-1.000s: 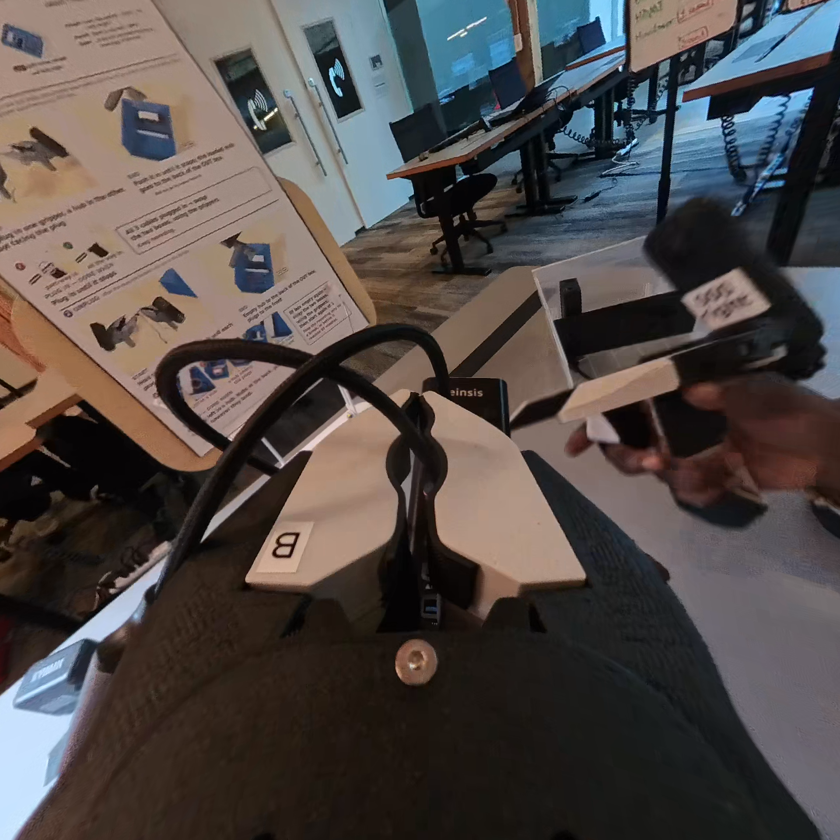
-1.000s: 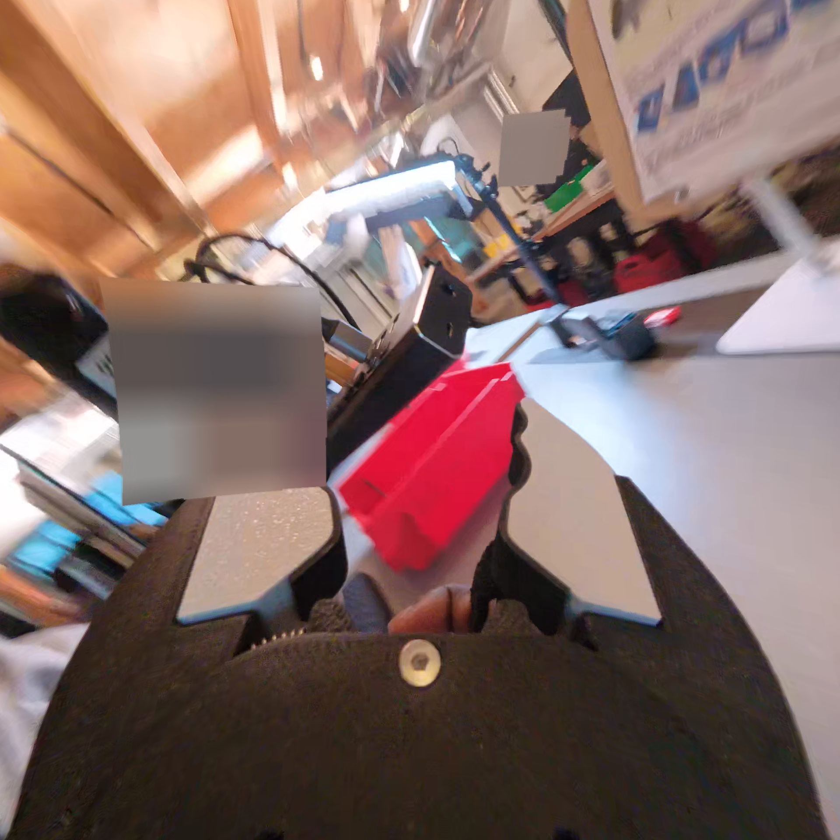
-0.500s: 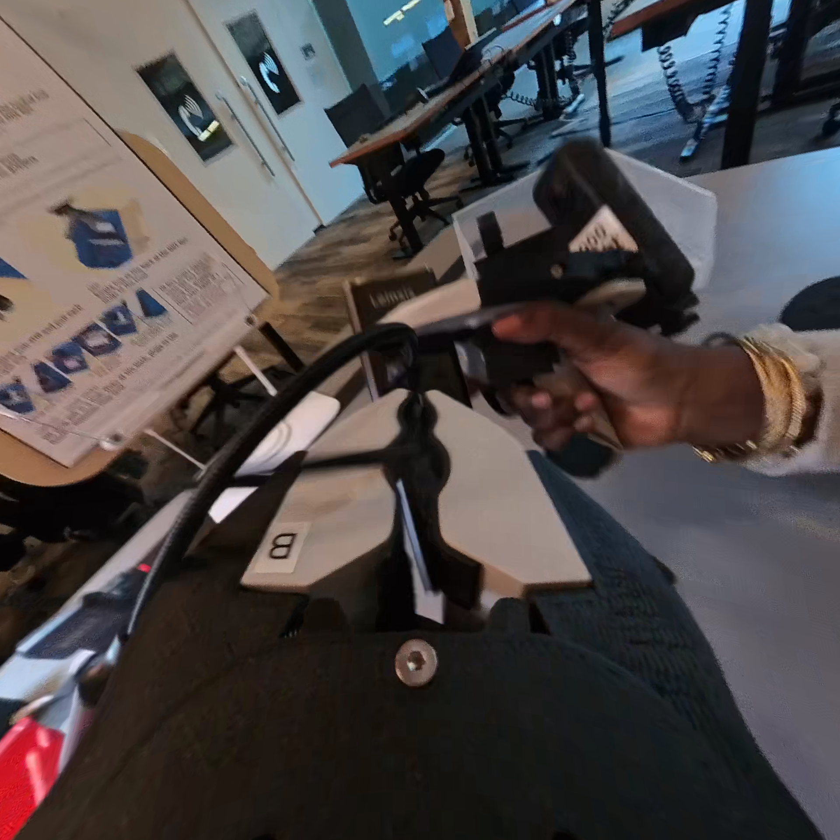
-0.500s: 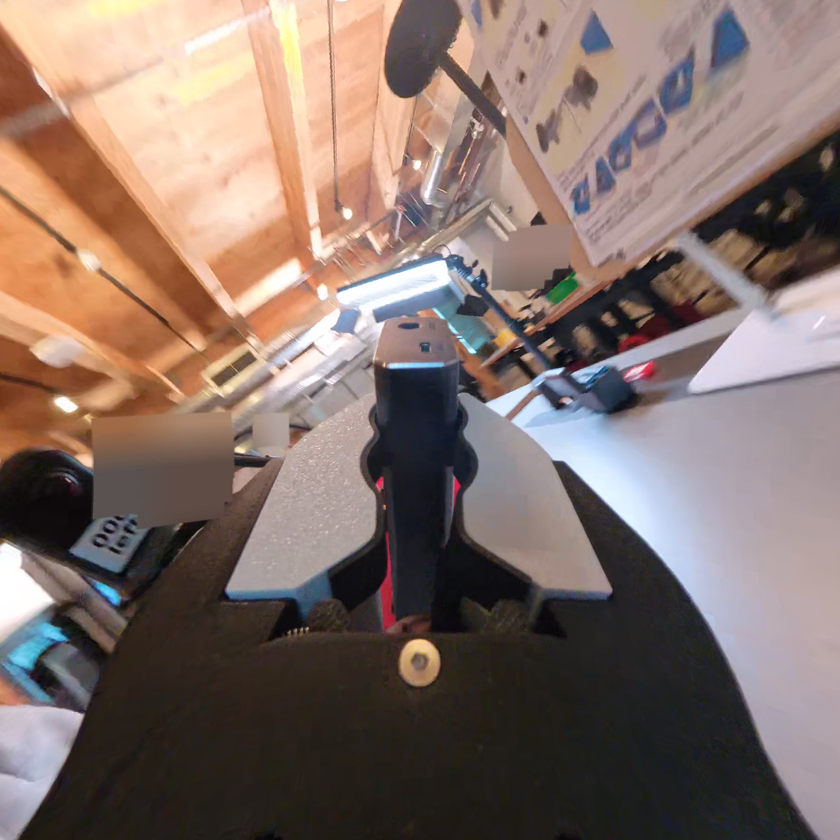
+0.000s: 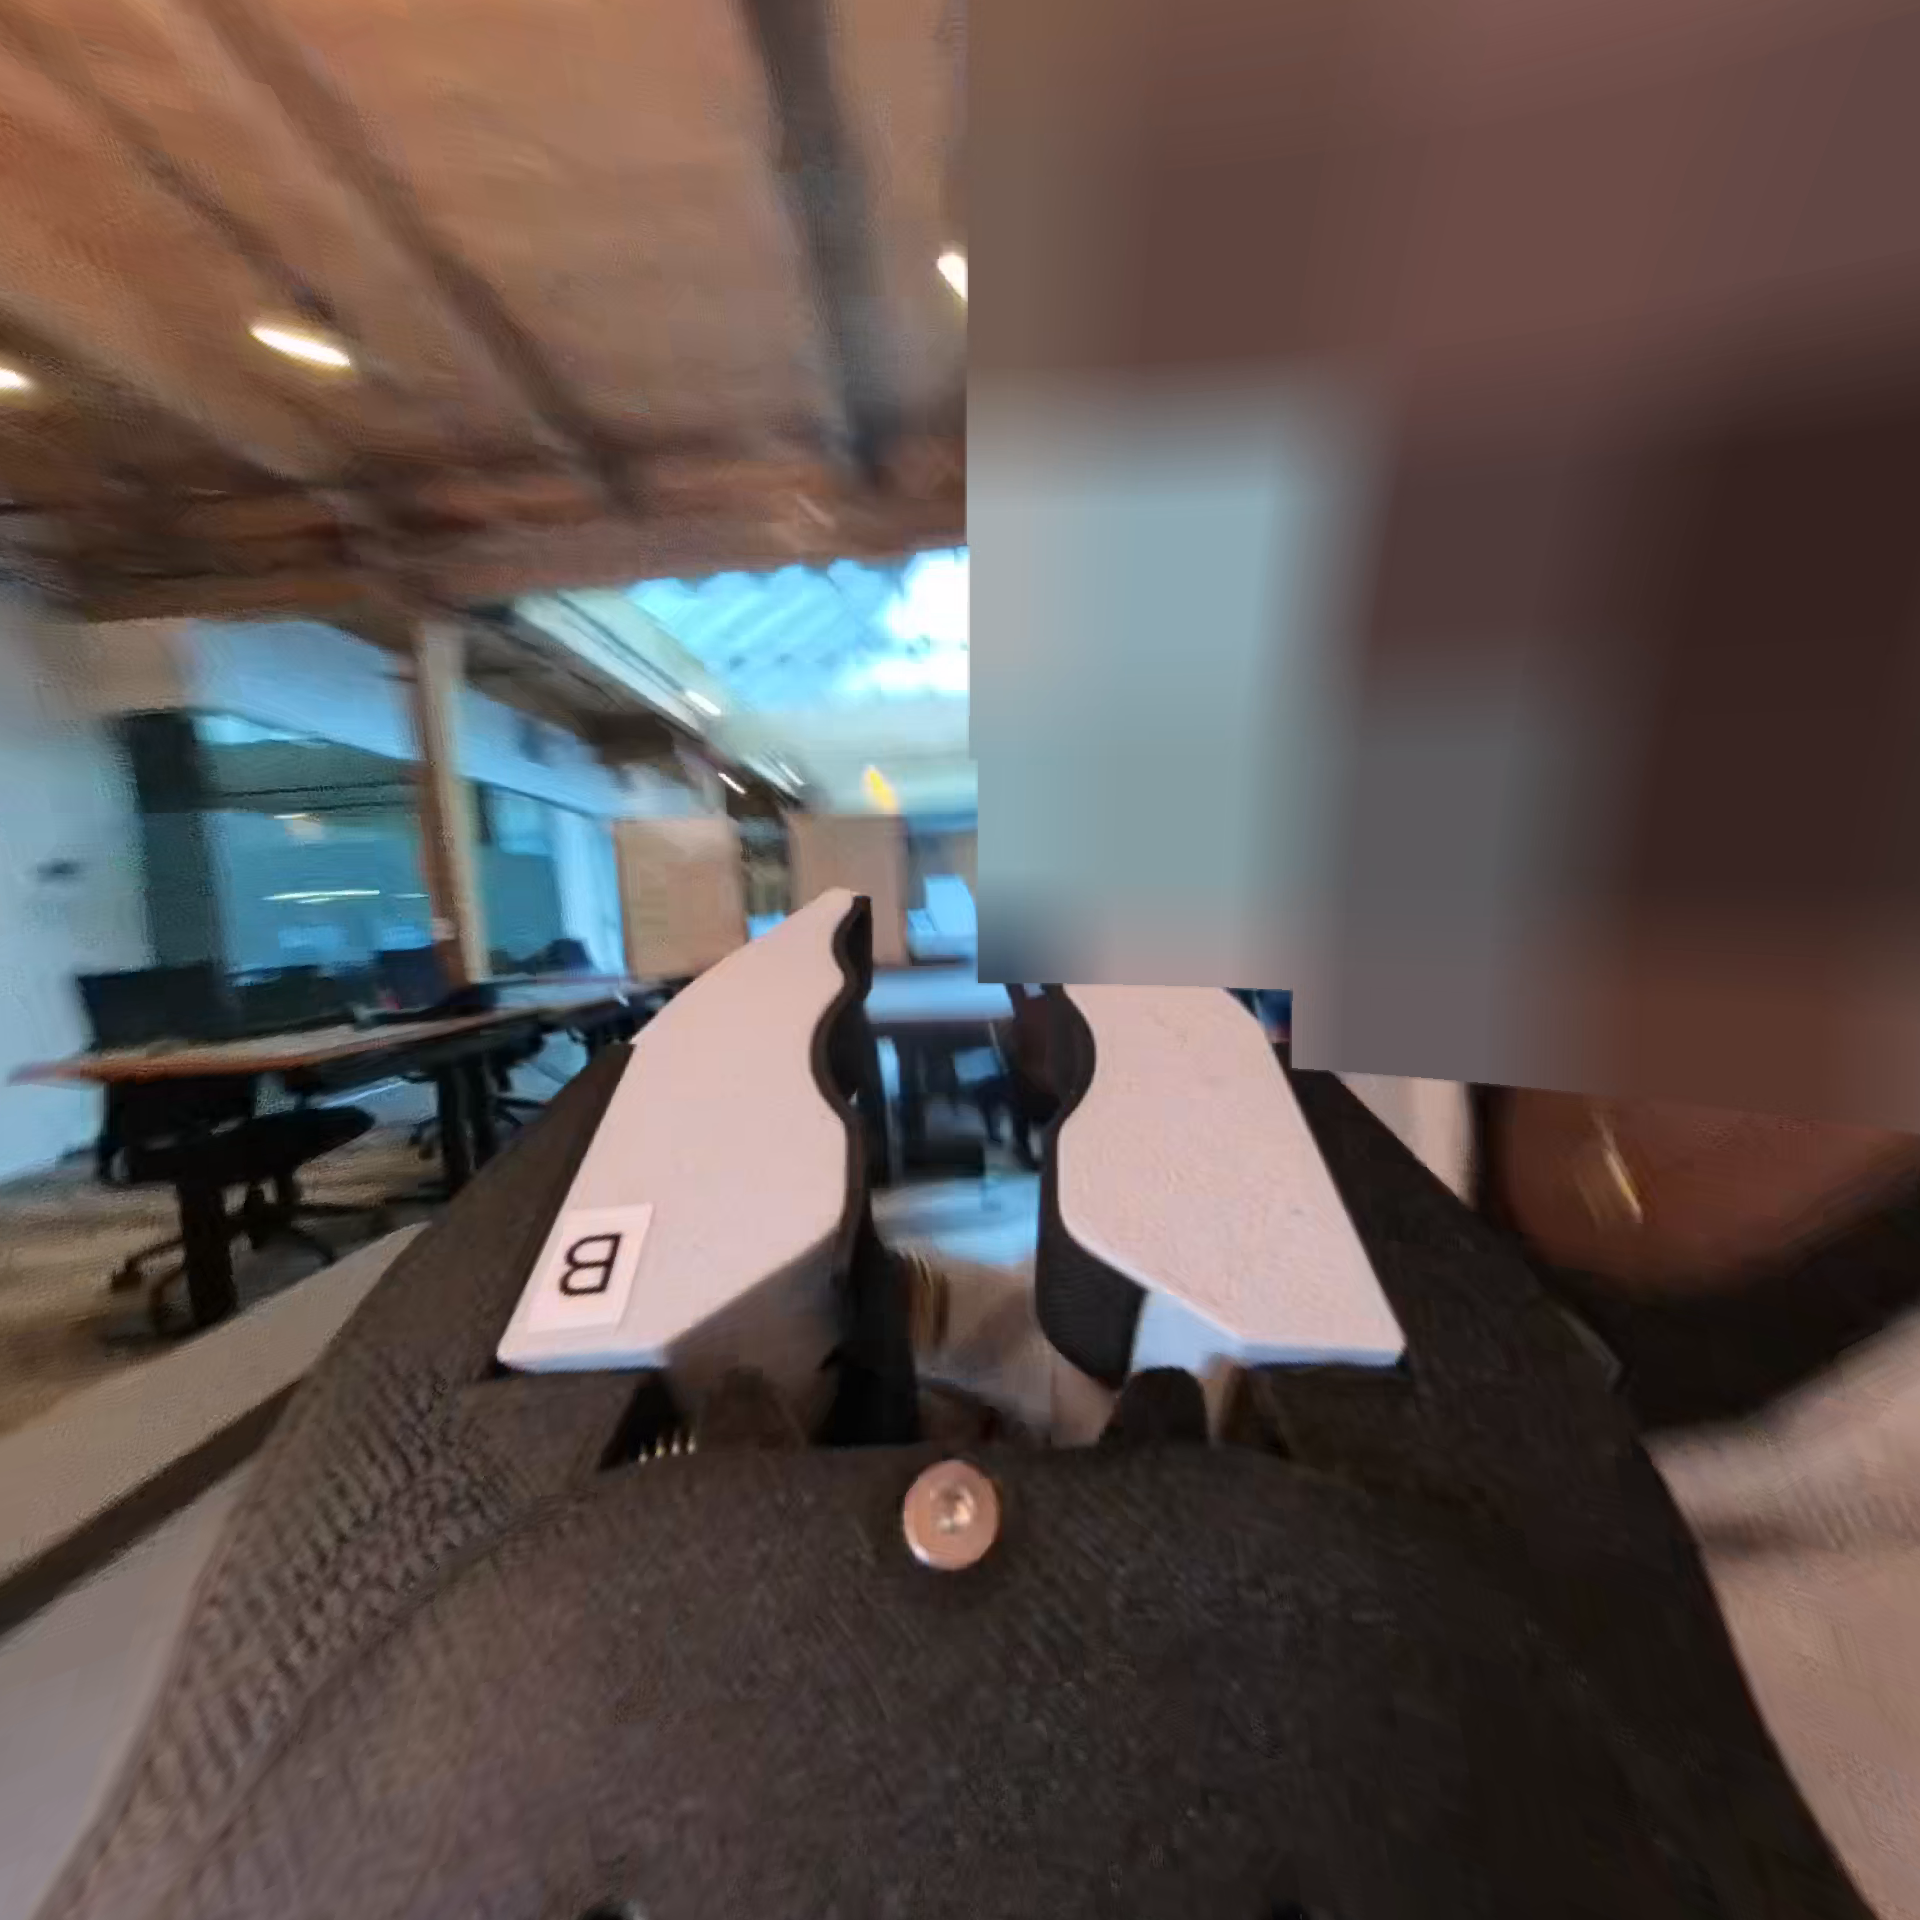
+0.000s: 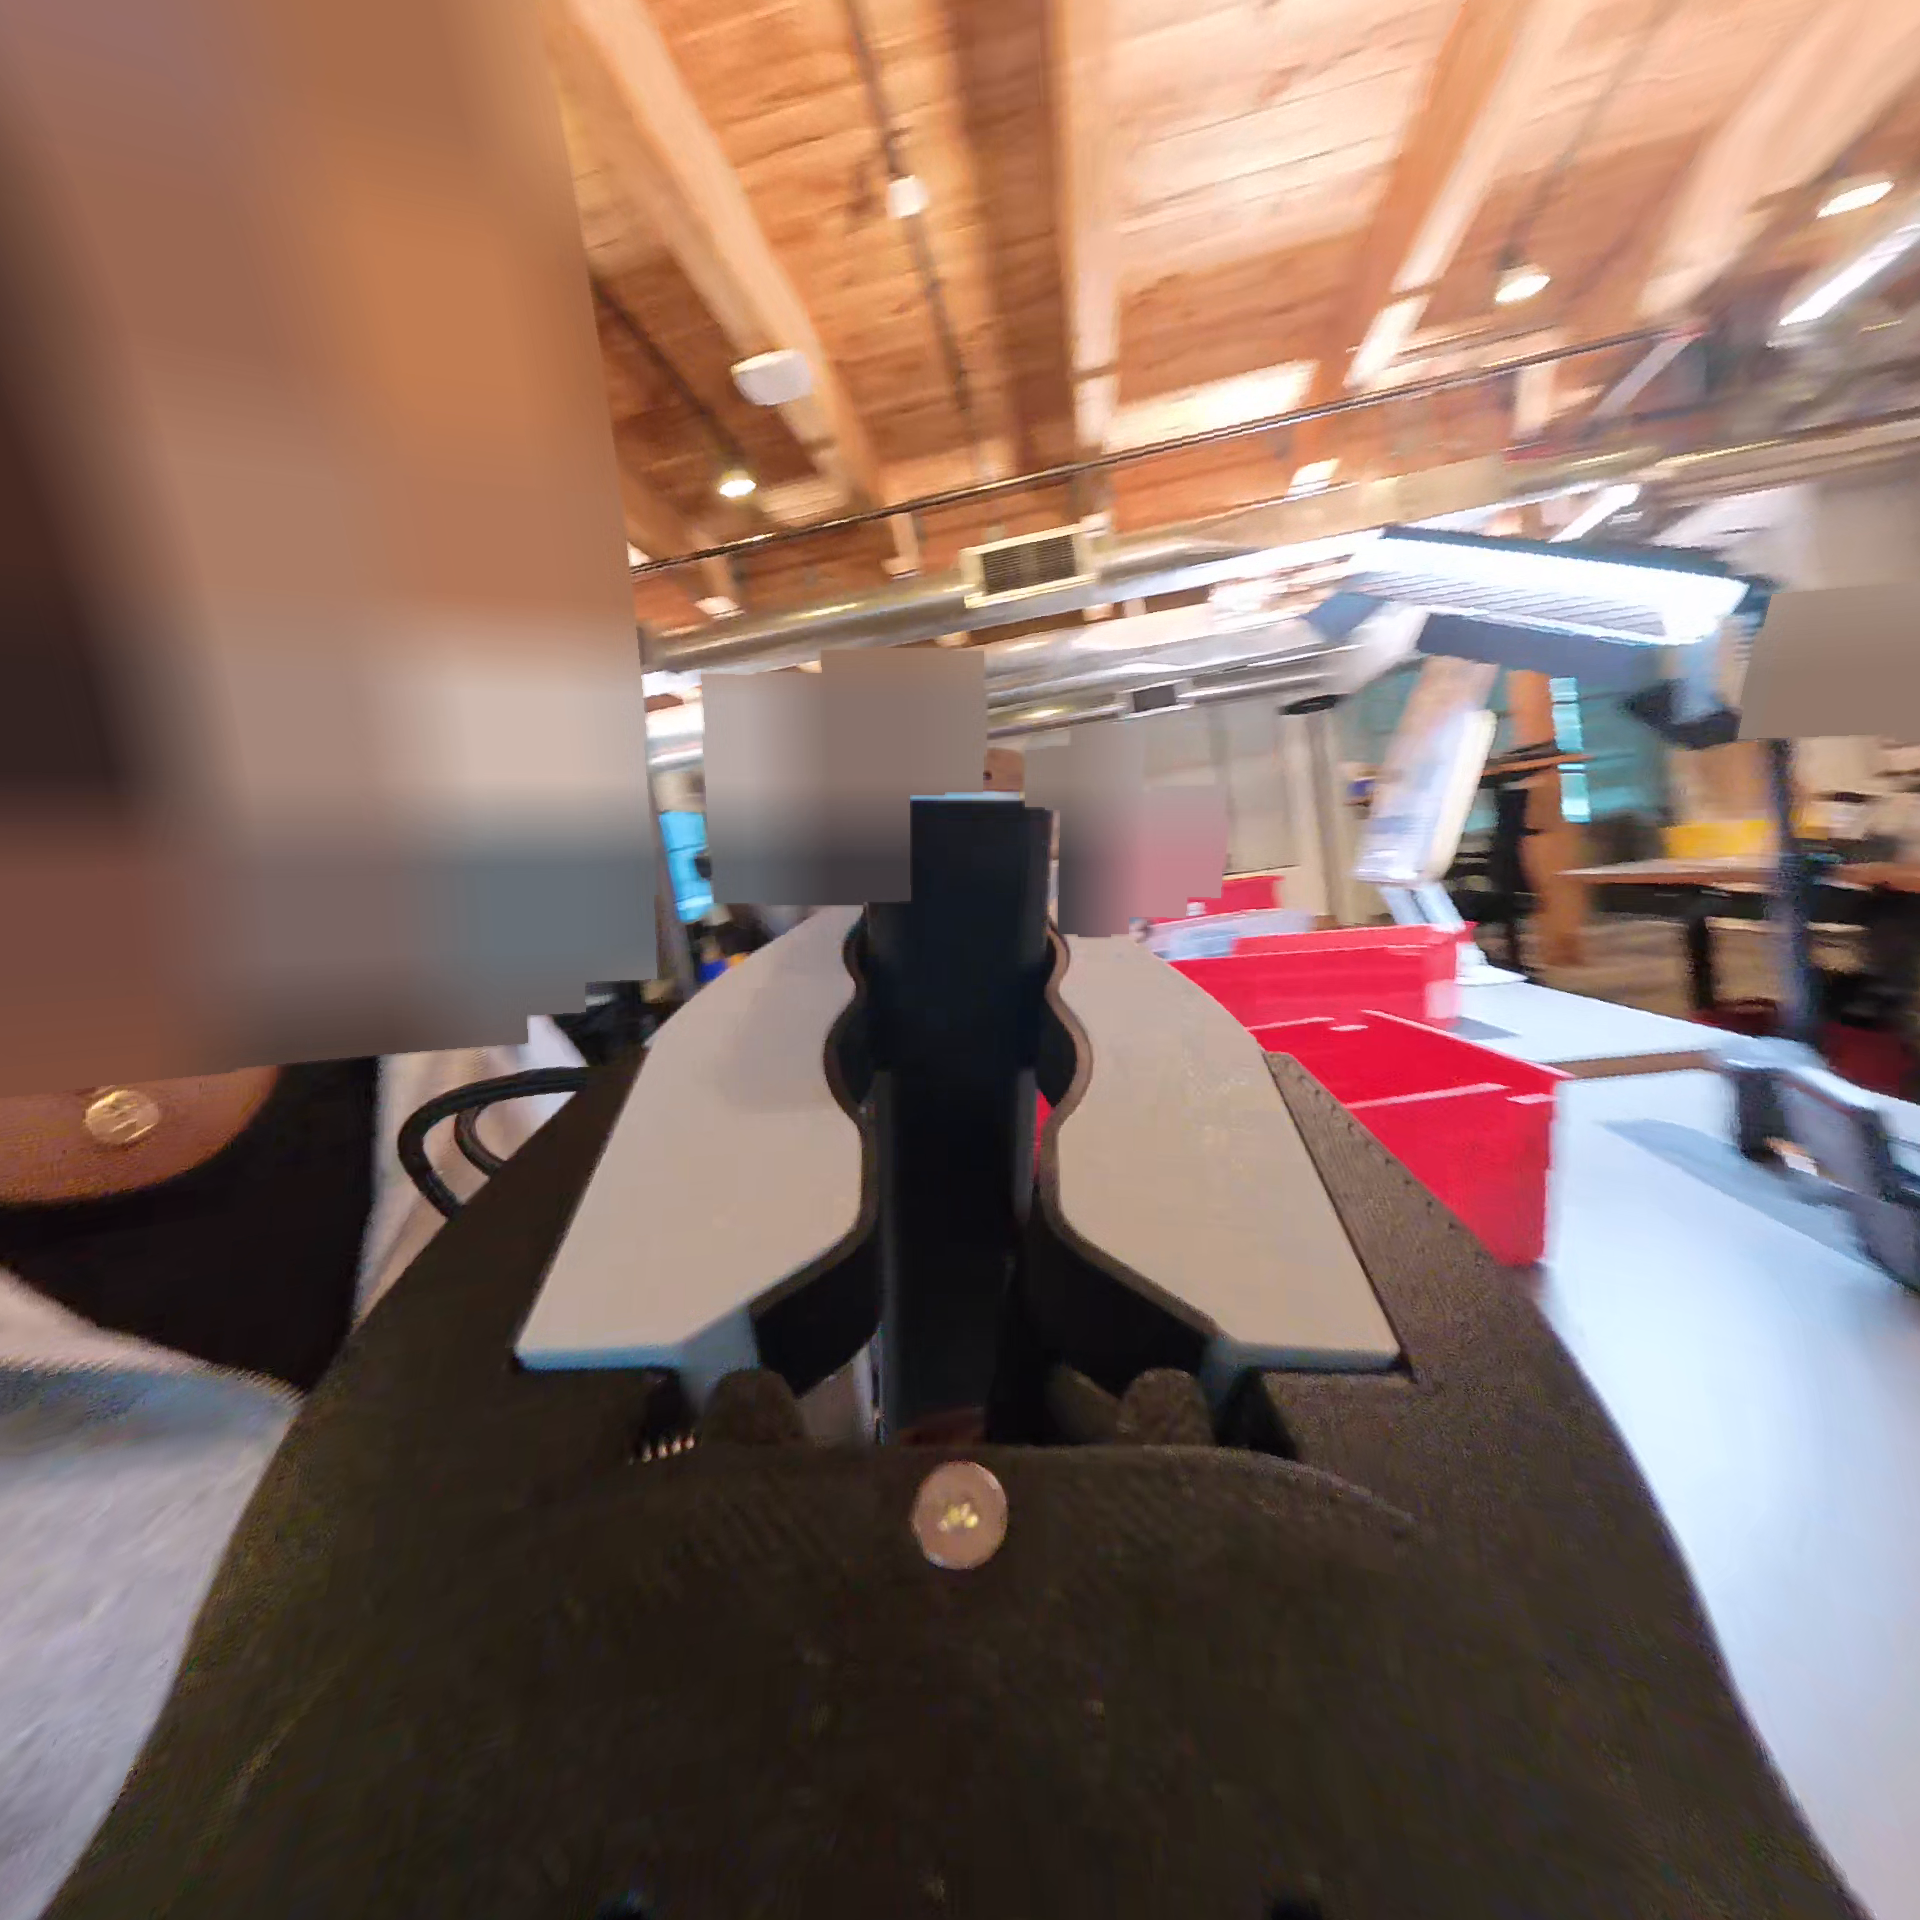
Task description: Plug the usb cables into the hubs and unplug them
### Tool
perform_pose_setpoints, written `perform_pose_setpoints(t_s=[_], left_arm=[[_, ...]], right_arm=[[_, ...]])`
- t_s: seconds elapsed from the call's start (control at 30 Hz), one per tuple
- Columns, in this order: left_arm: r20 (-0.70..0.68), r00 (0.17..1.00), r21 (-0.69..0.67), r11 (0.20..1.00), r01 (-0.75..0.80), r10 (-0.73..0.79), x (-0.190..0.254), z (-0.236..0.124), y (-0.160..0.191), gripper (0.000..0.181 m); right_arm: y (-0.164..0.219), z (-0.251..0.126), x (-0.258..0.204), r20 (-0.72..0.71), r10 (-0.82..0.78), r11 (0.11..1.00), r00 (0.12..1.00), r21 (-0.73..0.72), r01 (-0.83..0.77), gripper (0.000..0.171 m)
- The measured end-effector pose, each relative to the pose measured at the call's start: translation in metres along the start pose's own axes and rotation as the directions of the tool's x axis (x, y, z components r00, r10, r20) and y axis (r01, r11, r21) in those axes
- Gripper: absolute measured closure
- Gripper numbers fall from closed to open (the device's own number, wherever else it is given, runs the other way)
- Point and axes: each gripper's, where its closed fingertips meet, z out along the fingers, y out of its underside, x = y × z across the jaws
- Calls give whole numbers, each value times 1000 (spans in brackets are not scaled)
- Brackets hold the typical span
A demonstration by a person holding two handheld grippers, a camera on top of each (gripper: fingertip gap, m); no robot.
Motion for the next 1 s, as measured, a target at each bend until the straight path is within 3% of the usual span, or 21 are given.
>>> perform_pose_setpoints(t_s=[0.03, 0.1, 0.2, 0.3, 0.37, 0.4, 0.47, 0.57, 0.63, 0.73, 0.87, 1.0], left_arm=[[102, 989, 65, 993, 99, -106, -28, -2, -6, 140], [101, 975, -23, 979, 201, -198, -50, 3, 28, 129], [129, 947, -326, 889, 320, -294, -51, 21, 125, 108], [121, 970, -537, 808, 241, -208, -38, 28, 186, 108], [67, 995, -558, 824, 102, -78, -33, 31, 192, 125], [77, 997, -568, 821, 62, -21, -36, 31, 192, 124], [84, 996, -572, 816, 78, -37, -37, 29, 192, 128], [55, 982, -518, 836, 184, -182, -32, 24, 186, 134], [107, 964, -453, 852, 264, -241, -40, 24, 181, 141], [181, 969, -440, 868, 232, -167, -52, 20, 187, 151], [235, 972, -550, 827, 121, 14, -62, 11, 209, 153], [282, 959, -513, 849, 126, 28, -66, 10, 210, 153]], right_arm=[[4, 4, -10, 60, 4, 1000, 998, -19, -3, 143], [13, 12, -27, 155, 29, 998, 987, -61, -20, 143], [25, 22, -36, 190, 41, 995, 981, -95, -24, 143], [37, 28, -28, 126, 12, 989, 992, -147, 6, 143], [42, 27, -21, 85, -3, 984, 996, -176, 18, 143], [42, 25, -18, 78, -3, 984, 997, -178, 17, 143], [43, 24, -18, 84, 4, 985, 996, -175, 11, 143], [47, 28, -24, 113, 18, 983, 993, -186, 3, 143], [52, 30, -21, 91, -9, 978, 996, -209, 28, 143], [61, 31, -12, 42, -43, 967, 998, -248, 52, 143], [79, 30, -3, 4, -64, 943, 998, -328, 62, 143], [81, 34, 0, -20, -88, 943, 996, -323, 76, 141]])
